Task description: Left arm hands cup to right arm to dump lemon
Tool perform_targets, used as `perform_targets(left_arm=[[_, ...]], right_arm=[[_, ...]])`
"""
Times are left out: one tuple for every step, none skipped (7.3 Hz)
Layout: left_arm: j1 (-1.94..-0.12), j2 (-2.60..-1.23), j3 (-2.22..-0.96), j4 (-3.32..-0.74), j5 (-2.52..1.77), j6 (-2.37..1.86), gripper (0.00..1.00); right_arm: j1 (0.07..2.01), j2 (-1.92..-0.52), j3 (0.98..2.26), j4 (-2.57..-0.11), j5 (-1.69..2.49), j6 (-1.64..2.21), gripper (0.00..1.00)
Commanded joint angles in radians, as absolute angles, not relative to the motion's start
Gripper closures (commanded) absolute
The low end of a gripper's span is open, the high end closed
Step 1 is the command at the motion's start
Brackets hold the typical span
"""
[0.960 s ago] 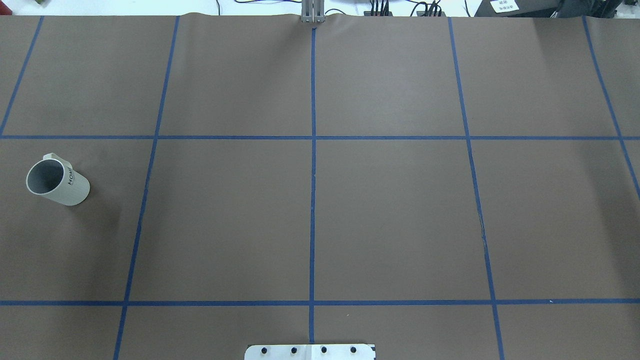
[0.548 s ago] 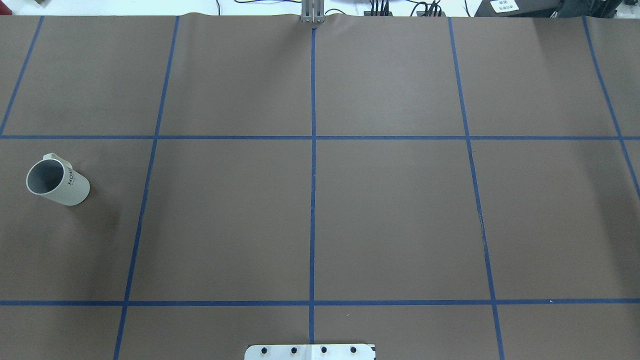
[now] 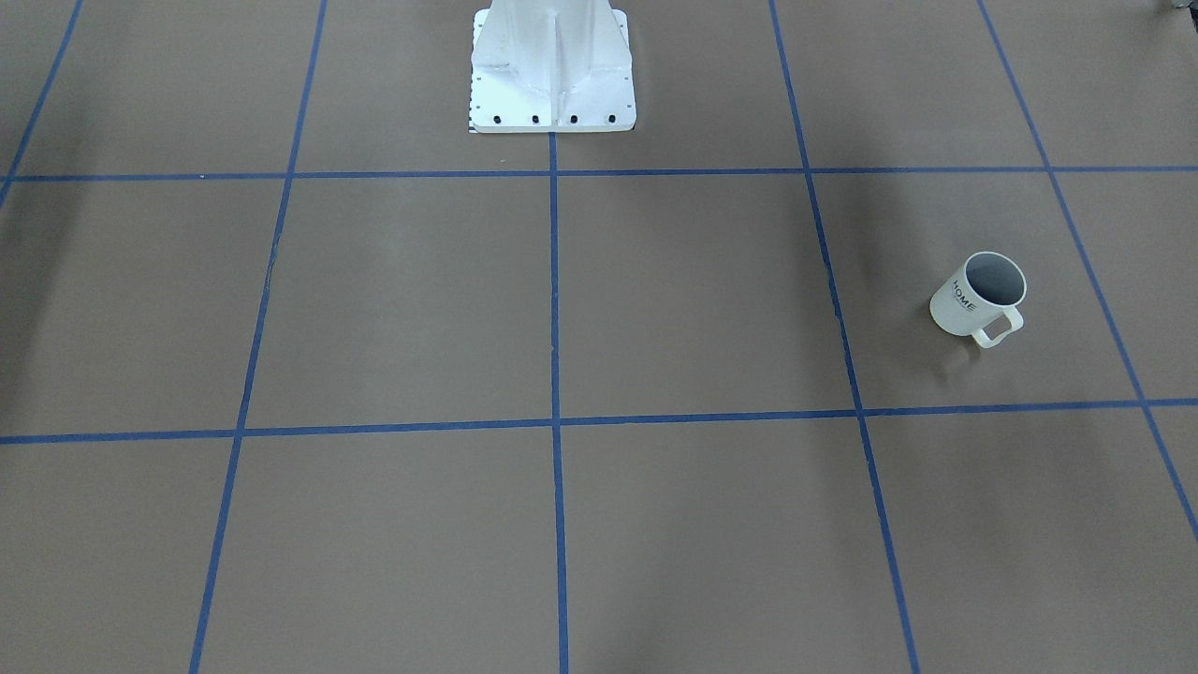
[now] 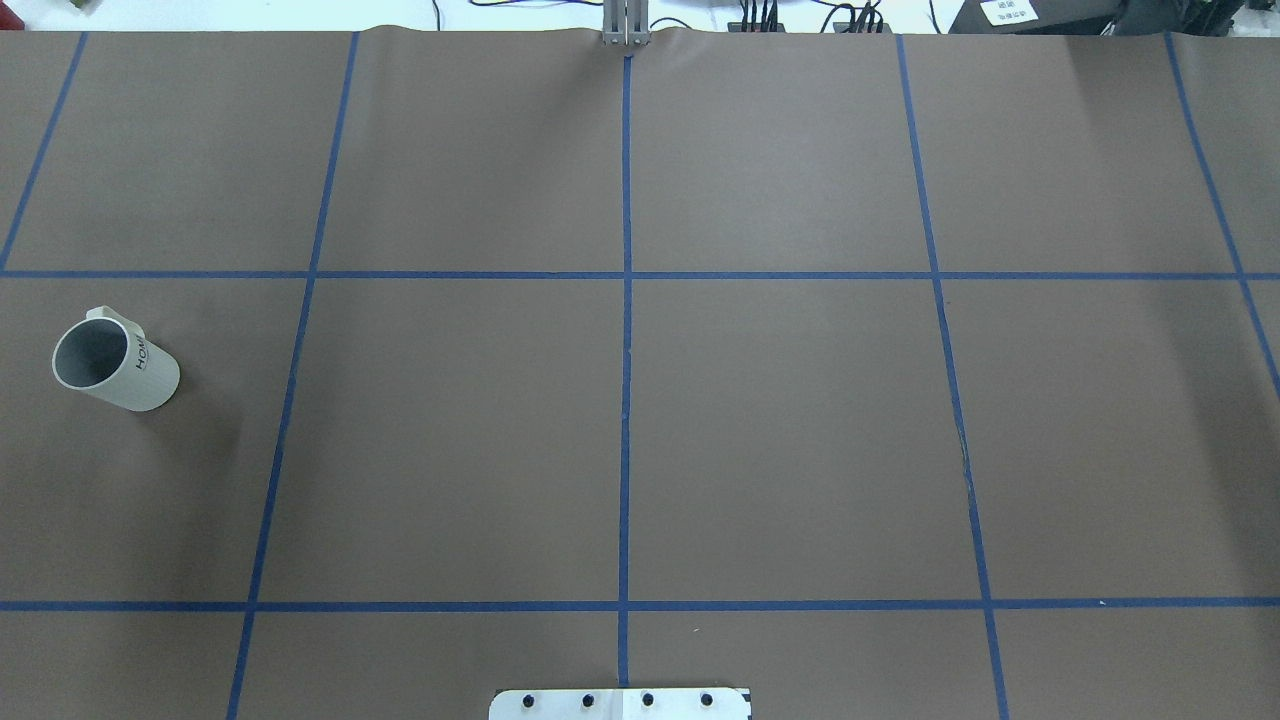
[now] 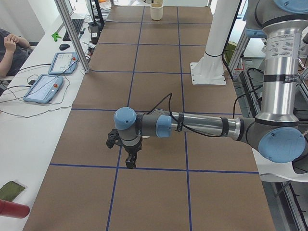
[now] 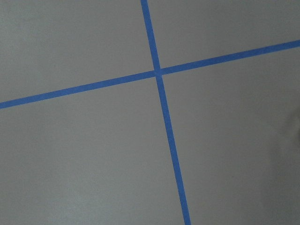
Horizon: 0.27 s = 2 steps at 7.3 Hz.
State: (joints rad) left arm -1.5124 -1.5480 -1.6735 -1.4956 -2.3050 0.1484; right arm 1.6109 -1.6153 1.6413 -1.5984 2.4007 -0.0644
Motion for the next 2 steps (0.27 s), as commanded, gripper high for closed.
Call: perform_targets(left_arm=[[-1.513,-1.549,-1.667,-1.496,-2.306,0.149,0.00],[-1.513,-1.549,-1.667,-1.496,-2.306,0.149,0.00]], right_arm=[[1.611,-1.615,1.641,-1.598,2.401,-0.066,0.00],[1.612,-1.615,1.643,-1.598,2.401,-0.066,0.00]])
